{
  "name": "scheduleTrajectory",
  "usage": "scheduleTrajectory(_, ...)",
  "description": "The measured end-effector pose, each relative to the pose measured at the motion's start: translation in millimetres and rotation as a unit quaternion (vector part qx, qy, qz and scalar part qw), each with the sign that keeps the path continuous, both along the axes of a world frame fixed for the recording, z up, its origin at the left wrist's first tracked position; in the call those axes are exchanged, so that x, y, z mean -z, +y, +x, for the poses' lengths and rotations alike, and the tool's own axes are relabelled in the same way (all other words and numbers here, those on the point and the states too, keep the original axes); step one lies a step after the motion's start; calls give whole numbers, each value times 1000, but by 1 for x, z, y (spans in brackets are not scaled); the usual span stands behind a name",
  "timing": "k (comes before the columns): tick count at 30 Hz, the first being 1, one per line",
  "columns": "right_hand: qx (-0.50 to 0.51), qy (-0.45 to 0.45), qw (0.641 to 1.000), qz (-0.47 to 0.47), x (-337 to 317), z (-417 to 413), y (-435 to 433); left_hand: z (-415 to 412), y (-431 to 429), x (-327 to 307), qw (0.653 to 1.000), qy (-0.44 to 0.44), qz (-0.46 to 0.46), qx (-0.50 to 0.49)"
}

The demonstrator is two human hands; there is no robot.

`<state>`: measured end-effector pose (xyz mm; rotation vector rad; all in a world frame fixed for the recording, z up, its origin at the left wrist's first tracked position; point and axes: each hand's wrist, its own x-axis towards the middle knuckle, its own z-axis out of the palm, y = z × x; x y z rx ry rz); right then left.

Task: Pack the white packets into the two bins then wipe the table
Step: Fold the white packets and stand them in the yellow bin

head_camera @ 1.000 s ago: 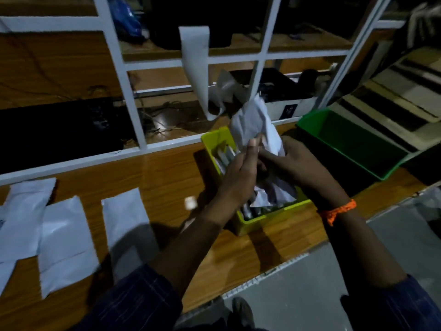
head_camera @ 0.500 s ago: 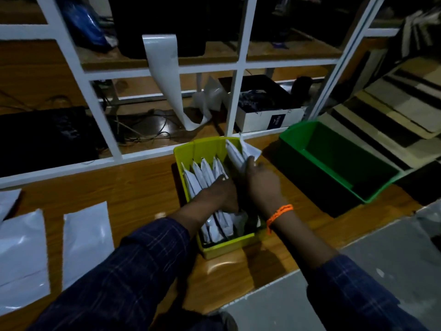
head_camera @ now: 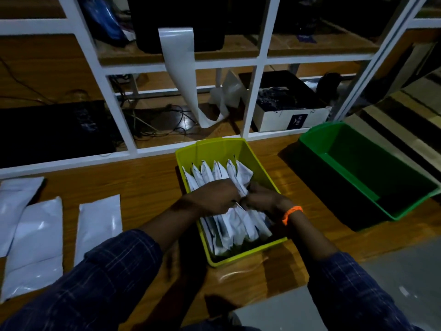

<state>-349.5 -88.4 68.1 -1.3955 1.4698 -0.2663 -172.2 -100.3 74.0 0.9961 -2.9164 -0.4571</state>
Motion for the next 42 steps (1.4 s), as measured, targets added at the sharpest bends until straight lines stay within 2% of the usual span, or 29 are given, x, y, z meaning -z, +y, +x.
scheduleTrajectory(2, 24, -19, 999, 22, -5, 4, 4, 3, 4, 0, 999, 5, 29, -21)
scheduleTrajectory(5, 34, 11, 998, 45, -10, 12, 3, 12, 9, 4, 997, 42, 50, -49)
scheduleTrajectory(7, 32, 18, 999, 32, -14, 21, -2, 19, 11, 5, 994, 69, 58, -56)
scheduleTrajectory(9, 65, 31, 997, -37, -13, 23, -4, 22, 13, 4, 992, 84, 66, -64)
scheduleTrajectory(11, 41, 127, 981, -141, -6, 30, -6, 23, 17, 5, 992, 82, 61, -69)
scheduleTrajectory(13, 52, 201, 948, -241, 2, 41, -5, 22, 20, 6, 994, 61, 47, -78)
scheduleTrajectory(14, 64, 218, 938, -260, 4, 46, -7, 22, 21, 6, 994, 45, 42, -85)
scheduleTrajectory(17, -9, 324, 898, -299, 9, 59, -8, 26, 20, 4, 996, -10, 29, -89)
scheduleTrajectory(19, -15, 367, 878, -307, 8, 62, -4, 28, 19, 6, 997, -48, 11, -67)
scheduleTrajectory(24, -25, 354, 854, -380, 17, 59, -1, 28, 21, 9, 993, -97, -36, -64)
scheduleTrajectory(30, -108, 278, 874, -384, 10, 62, -4, 36, 29, 18, 991, -69, -93, -63)
scheduleTrajectory(35, -122, 316, 814, -473, 6, 75, 2, 43, 39, 33, 983, -7, -154, -96)
scheduleTrajectory(36, -138, 318, 813, -467, 7, 77, 1, 44, 40, 33, 983, -1, -156, -99)
scheduleTrajectory(37, -150, 315, 833, -429, 9, 77, -1, 45, 40, 32, 984, 0, -150, -101)
scheduleTrajectory(40, -92, 246, 925, -274, 23, 69, -12, 45, 37, 31, 986, -3, -123, -115)
scheduleTrajectory(42, -32, 166, 974, -151, 23, 66, -13, 42, 37, 27, 987, 7, -101, -127)
